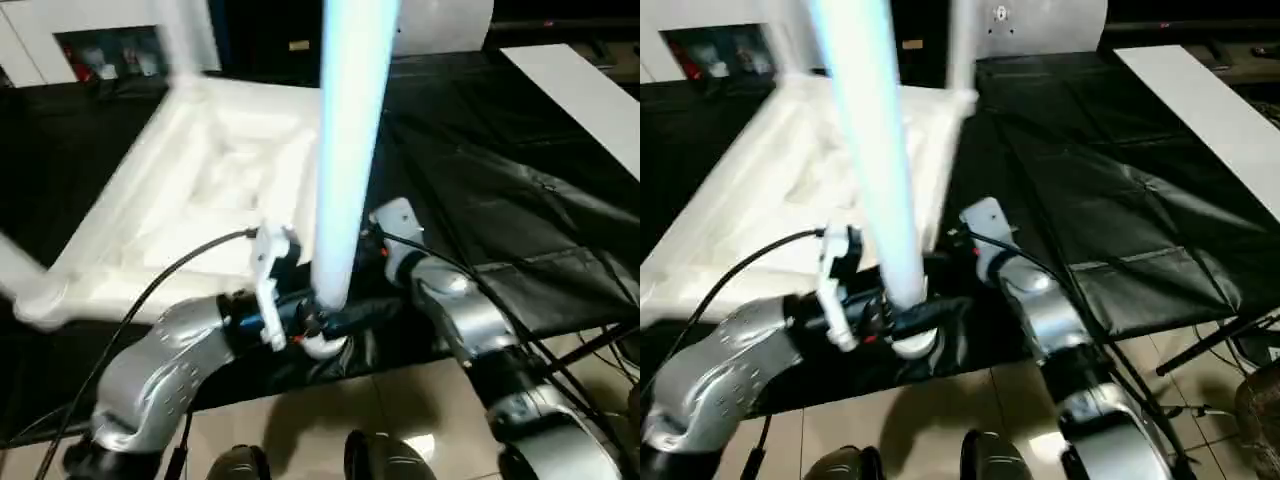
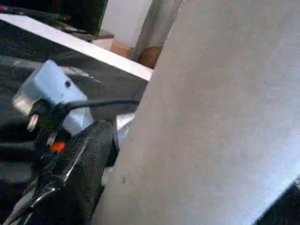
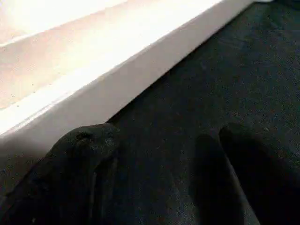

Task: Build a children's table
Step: Rotate table base

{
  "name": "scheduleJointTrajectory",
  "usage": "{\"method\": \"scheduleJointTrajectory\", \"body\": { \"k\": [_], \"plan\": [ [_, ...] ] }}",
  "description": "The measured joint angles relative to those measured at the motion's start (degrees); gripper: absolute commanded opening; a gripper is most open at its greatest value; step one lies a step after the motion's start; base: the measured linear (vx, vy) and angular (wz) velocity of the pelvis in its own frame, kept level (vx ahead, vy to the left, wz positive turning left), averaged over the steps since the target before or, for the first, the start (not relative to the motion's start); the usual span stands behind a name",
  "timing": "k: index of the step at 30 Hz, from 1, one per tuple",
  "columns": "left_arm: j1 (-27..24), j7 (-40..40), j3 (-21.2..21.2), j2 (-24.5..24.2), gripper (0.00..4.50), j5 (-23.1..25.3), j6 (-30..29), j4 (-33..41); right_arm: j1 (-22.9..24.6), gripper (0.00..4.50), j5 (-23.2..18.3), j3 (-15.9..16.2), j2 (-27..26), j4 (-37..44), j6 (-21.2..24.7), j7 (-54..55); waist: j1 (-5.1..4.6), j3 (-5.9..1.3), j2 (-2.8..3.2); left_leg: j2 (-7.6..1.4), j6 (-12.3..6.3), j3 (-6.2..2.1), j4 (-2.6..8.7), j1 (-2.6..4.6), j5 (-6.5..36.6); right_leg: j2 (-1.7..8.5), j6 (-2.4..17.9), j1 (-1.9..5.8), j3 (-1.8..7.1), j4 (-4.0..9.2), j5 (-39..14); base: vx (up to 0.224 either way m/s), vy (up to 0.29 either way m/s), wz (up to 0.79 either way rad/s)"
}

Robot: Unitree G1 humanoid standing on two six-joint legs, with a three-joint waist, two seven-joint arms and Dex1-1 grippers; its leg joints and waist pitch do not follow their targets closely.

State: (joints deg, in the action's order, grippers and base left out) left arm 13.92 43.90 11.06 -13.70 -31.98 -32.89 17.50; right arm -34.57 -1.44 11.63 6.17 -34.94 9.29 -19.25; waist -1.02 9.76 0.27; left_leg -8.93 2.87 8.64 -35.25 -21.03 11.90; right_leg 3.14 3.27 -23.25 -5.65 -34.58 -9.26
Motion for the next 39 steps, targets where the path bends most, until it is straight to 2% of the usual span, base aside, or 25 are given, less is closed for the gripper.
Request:
{"method": "scheduleJointTrajectory", "body": {
  "k": [4,9,13,16,19,20,23,25,28,31,38,39],
  "plan": [
    [1.8,-1.2,0.3,1.1,4.09,2.2,2.7,-2.3,-1.1,4.50,0.3,0.0,-1.2,-1.9,-1.2,0.4,0.20,0.00,0.00,-0.01,-0.13,0.01,0.00,-0.07,0.0,0.00,0.1,-0.05,0.00,0.00,0.0,0.000,0.000,0.00],
    [4.1,-4.2,0.5,1.5,4.09,6.8,7.3,-5.5,-1.4,4.50,1.2,-0.5,-0.2,-2.9,-3.0,1.7,1.26,0.00,0.01,-0.01,-0.32,0.03,0.00,-0.05,-0.2,0.01,0.1,-0.05,0.00,-0.01,0.1,0.000,0.000,0.00],
    [4.4,-5.3,-0.5,-1.7,4.09,9.3,9.5,-6.0,0.9,4.50,1.1,-3.7,4.3,-1.2,-3.3,1.9,1.57,-0.03,0.01,0.00,-0.26,0.08,-0.02,0.03,-0.2,0.03,0.1,-0.03,0.02,-0.15,0.1,0.000,0.000,0.00],
    [0.7,-2.5,-1.3,-7.0,4.09,10.4,9.6,-5.5,6.2,4.50,-0.2,-6.1,8.5,4.9,-3.2,-1.0,1.20,-0.04,0.03,-0.05,-0.15,0.12,0.00,0.05,-0.1,0.02,-0.2,-0.09,0.02,-0.24,-0.1,0.000,0.000,0.00],
    [-3.7,1.7,-1.2,-12.1,4.09,10.9,9.6,-5.2,10.1,4.50,-2.5,-7.3,11.5,10.9,-3.2,-5.5,1.31,-0.03,0.03,-0.08,-0.16,0.12,0.03,-0.04,-0.1,0.00,-0.2,-0.25,0.01,-0.32,-0.2,0.000,0.000,0.00],
    [-4.1,2.5,-1.2,-12.5,3.93,10.9,9.6,-5.2,10.5,4.50,-2.9,-7.3,11.7,12.1,-3.2,-6.5,1.36,-0.03,0.04,-0.08,-0.18,0.13,0.02,-0.01,-0.2,0.00,-0.2,-0.27,0.01,-0.32,-0.2,0.000,0.000,0.00],
    [-4.1,6.8,-0.3,-15.7,3.83,10.9,11.4,-5.5,14.1,4.50,-5.9,-6.1,13.7,20.9,-3.1,-13.0,1.95,-0.04,0.03,-0.08,-0.23,0.14,0.02,0.05,-0.2,0.02,-0.2,-0.25,0.01,-0.30,-0.2,0.000,0.000,0.00],
    [-3.8,9.1,-0.5,-17.8,3.50,11.0,12.6,-7.4,16.7,4.50,-8.0,-5.8,16.0,25.3,-2.1,-17.1,2.29,-0.07,0.11,-0.06,-0.23,0.17,0.02,0.14,-0.2,0.04,-0.3,-0.21,0.03,-0.26,-0.2,0.000,0.000,0.00],
    [-1.9,11.7,0.1,-20.6,3.39,14.0,15.5,-12.0,19.8,4.50,-10.7,-5.0,19.4,30.8,0.0,-22.5,3.03,-0.07,0.10,-0.06,-0.24,0.17,0.02,0.17,-0.2,0.05,-0.3,-0.20,0.04,-0.23,-0.2,0.000,0.000,0.00],
    [0.8,14.5,0.7,-23.0,3.03,17.0,18.3,-17.3,22.1,4.50,-12.8,-4.4,21.8,36.1,1.7,-26.8,3.12,-0.07,0.09,-0.06,-0.24,0.17,0.02,0.17,-0.2,0.05,-0.3,-0.19,0.04,-0.20,-0.2,0.000,0.000,0.00],
    [4.9,18.6,2.4,-23.3,2.35,18.3,21.9,-24.2,25.5,4.50,-17.4,-4.1,23.6,44.1,5.2,-31.4,3.03,-0.09,0.09,-0.06,-0.24,0.18,0.13,0.09,-0.2,0.06,-0.3,-0.20,0.02,-0.03,-0.2,0.000,0.000,0.00],
    [5.5,19.5,2.6,-23.3,2.22,18.3,22.5,-25.0,25.8,4.50,-18.9,-4.0,24.2,45.1,7.1,-32.2,3.08,-0.10,0.11,-0.06,-0.25,0.18,0.16,0.08,-0.2,0.06,-0.3,-0.20,0.02,0.00,-0.2,0.000,0.000,0.00]
  ]
}}
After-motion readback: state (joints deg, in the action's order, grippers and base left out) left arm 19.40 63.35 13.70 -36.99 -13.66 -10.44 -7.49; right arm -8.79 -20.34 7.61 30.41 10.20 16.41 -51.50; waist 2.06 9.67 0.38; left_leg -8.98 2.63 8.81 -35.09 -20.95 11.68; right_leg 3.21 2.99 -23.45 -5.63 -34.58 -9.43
